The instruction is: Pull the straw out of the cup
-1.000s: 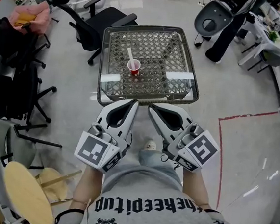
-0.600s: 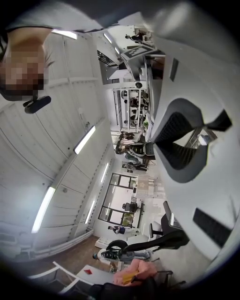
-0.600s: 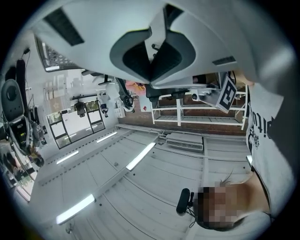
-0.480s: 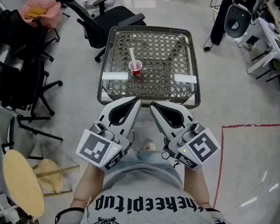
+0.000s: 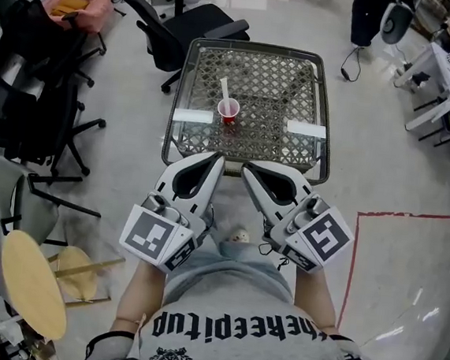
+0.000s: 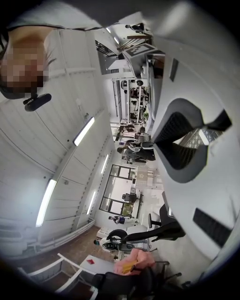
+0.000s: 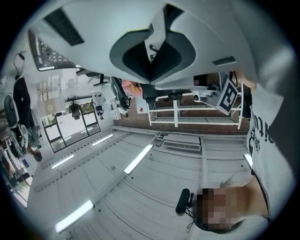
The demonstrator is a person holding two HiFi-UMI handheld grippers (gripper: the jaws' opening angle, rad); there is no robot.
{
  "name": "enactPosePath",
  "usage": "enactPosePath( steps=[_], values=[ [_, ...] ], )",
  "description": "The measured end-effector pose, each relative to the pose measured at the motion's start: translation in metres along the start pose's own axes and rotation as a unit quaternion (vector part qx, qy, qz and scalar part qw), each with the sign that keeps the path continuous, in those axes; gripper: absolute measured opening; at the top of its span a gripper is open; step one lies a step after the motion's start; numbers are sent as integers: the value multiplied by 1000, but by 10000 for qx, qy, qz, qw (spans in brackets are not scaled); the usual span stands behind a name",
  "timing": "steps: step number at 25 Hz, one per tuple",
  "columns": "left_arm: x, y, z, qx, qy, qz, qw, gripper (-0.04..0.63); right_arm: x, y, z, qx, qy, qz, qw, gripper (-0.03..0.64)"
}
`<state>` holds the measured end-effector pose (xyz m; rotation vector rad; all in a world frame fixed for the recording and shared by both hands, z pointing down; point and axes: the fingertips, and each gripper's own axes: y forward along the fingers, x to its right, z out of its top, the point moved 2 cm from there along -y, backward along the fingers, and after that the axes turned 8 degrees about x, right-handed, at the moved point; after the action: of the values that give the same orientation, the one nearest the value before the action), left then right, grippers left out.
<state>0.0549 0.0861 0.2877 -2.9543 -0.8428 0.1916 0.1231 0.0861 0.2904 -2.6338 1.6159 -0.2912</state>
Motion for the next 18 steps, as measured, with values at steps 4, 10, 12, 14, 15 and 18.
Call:
enactPosePath(
  steps=[4,10,12,14,15,18],
  values=[
    [-11,17,1,78,-144,-119,9998,26,13,7,0,-95,-59,-151,9998,-2],
    [-33,39,2,-37,-163,-418,9990,26,37,28,9,-51,-99,-448,9989,-2],
    [-47,45,7,-27,-211,-467,9987,26,42,39,11,-40,-95,-538,9985,-2],
    [-61,50,11,-28,-222,-524,9984,26,47,51,12,-52,-88,-613,9981,-2],
    [-67,53,12,-38,-215,-551,9982,26,49,57,11,-62,-84,-651,9978,-2],
    [-83,58,13,-73,-217,-637,9977,26,56,72,9,-59,-54,-756,9971,0]
  ],
)
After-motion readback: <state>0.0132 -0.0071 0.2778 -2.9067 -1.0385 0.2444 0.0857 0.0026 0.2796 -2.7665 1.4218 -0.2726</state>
